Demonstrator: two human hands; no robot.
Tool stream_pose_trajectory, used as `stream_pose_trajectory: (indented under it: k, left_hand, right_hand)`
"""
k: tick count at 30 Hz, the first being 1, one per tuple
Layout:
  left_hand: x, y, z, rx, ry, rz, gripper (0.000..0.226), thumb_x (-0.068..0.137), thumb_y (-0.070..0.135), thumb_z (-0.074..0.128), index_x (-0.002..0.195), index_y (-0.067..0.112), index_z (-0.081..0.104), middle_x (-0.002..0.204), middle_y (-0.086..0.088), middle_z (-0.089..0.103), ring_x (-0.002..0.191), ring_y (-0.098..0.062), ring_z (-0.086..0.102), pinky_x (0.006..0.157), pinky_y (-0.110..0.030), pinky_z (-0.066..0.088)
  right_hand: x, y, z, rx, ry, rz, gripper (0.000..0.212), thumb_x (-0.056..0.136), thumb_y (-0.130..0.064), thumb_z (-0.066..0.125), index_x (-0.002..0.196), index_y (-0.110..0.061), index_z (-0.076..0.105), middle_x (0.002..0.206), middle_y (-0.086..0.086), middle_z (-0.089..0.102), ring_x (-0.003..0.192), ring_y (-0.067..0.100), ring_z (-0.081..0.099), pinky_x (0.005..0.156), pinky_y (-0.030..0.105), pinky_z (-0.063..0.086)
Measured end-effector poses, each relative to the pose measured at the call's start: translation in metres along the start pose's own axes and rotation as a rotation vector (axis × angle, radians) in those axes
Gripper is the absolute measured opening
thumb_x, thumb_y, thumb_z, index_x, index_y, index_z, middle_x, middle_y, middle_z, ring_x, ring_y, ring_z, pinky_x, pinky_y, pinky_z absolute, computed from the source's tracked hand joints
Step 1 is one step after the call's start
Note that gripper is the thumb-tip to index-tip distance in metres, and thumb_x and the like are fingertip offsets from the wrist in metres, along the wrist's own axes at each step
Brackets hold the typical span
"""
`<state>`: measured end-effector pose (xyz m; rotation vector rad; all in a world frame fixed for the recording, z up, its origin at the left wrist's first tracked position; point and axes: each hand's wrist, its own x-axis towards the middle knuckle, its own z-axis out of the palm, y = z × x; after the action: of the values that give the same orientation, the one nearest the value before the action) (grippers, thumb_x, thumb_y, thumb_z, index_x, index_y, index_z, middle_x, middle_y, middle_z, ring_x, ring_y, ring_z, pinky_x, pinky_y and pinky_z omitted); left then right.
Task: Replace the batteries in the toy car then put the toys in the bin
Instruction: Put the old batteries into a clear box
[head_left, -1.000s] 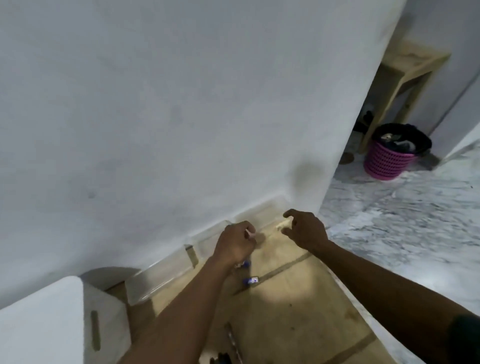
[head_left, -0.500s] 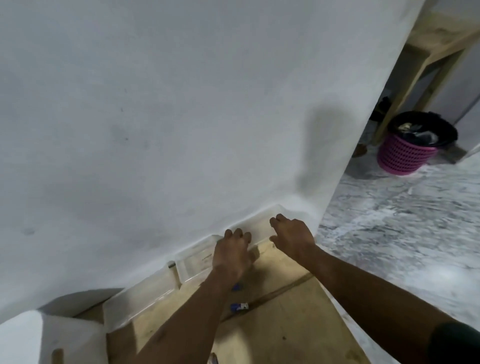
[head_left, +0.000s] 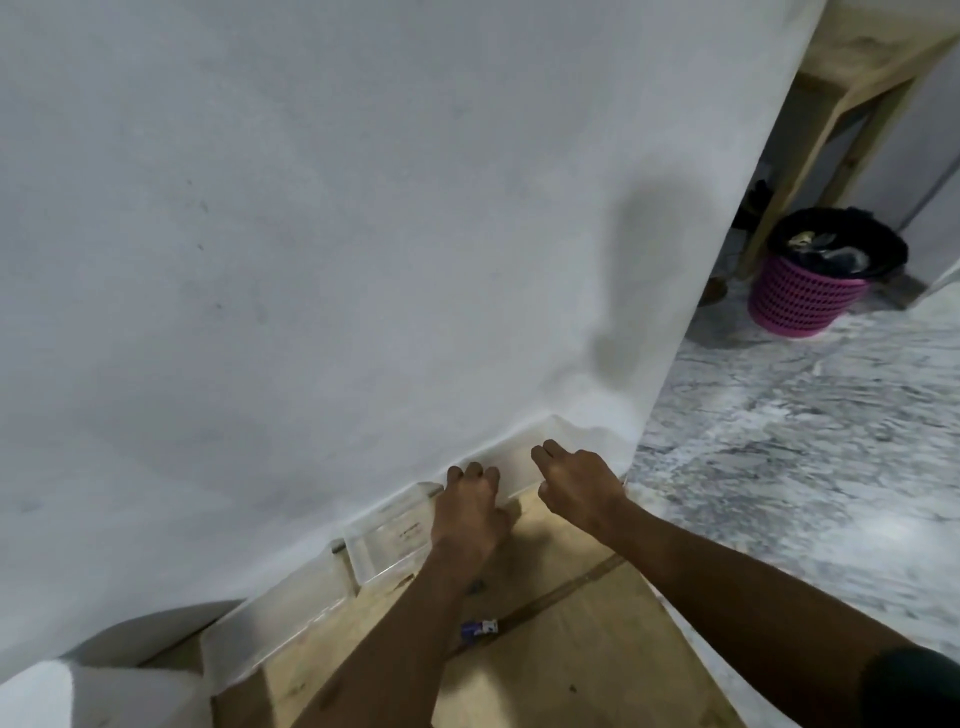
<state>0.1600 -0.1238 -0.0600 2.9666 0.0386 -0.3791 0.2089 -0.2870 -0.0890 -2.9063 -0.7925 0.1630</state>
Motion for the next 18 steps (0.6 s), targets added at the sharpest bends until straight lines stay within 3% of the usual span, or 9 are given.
stream_pose_trajectory:
  k: [2, 6, 9, 14, 18]
  left_hand:
    - [0.001, -0.002, -0.004, -0.027, 0.011, 0.009, 0.034, 0.088, 0.044, 0.066, 0.103, 0.015, 0.061, 0.109, -0.004, 0.06, 0.108, -0.026, 0.052, 0.078, -0.037, 0.049]
    - [0.007, -0.007, -0.019, -0.11, 0.0, -0.027, 0.024, 0.078, 0.036, 0.075, 0.087, 0.02, 0.06, 0.099, 0.0, 0.061, 0.094, -0.021, 0.057, 0.069, -0.027, 0.038]
    - [0.009, -0.009, -0.028, -0.23, -0.009, -0.058, 0.018, 0.07, 0.025, 0.075, 0.074, 0.023, 0.057, 0.088, 0.004, 0.061, 0.081, -0.018, 0.057, 0.064, -0.026, 0.036]
    - [0.012, -0.01, -0.03, -0.366, 0.038, -0.083, 0.008, 0.073, 0.022, 0.078, 0.07, 0.021, 0.071, 0.079, 0.005, 0.064, 0.073, -0.015, 0.061, 0.062, -0.024, 0.047]
    - [0.008, -0.015, -0.027, -0.438, 0.079, -0.132, 0.021, 0.073, 0.019, 0.08, 0.061, 0.026, 0.064, 0.073, 0.008, 0.063, 0.07, -0.013, 0.061, 0.06, -0.021, 0.045]
  right_hand:
    - [-0.001, 0.002, 0.002, -0.021, 0.01, 0.003, 0.034, 0.061, -0.011, 0.081, 0.087, -0.011, 0.059, 0.076, 0.005, 0.059, 0.036, 0.03, 0.053, 0.038, 0.027, 0.028]
    - [-0.002, 0.013, -0.002, 0.006, 0.021, -0.001, 0.033, 0.09, -0.023, 0.066, 0.118, -0.013, 0.054, 0.107, 0.007, 0.06, 0.064, 0.035, 0.066, 0.057, 0.034, 0.05]
    - [-0.001, 0.023, -0.01, 0.0, 0.041, 0.012, 0.038, 0.095, -0.029, 0.058, 0.13, -0.016, 0.052, 0.12, 0.006, 0.056, 0.072, 0.037, 0.066, 0.06, 0.032, 0.041]
    - [-0.009, 0.03, -0.008, 0.011, 0.124, 0.018, 0.043, 0.091, -0.028, 0.067, 0.132, -0.019, 0.056, 0.111, 0.005, 0.065, 0.062, 0.031, 0.067, 0.058, 0.034, 0.056]
    - [-0.015, 0.029, -0.003, 0.078, 0.2, 0.082, 0.07, 0.087, -0.03, 0.073, 0.149, -0.025, 0.041, 0.1, 0.002, 0.069, 0.051, 0.025, 0.063, 0.049, 0.031, 0.052]
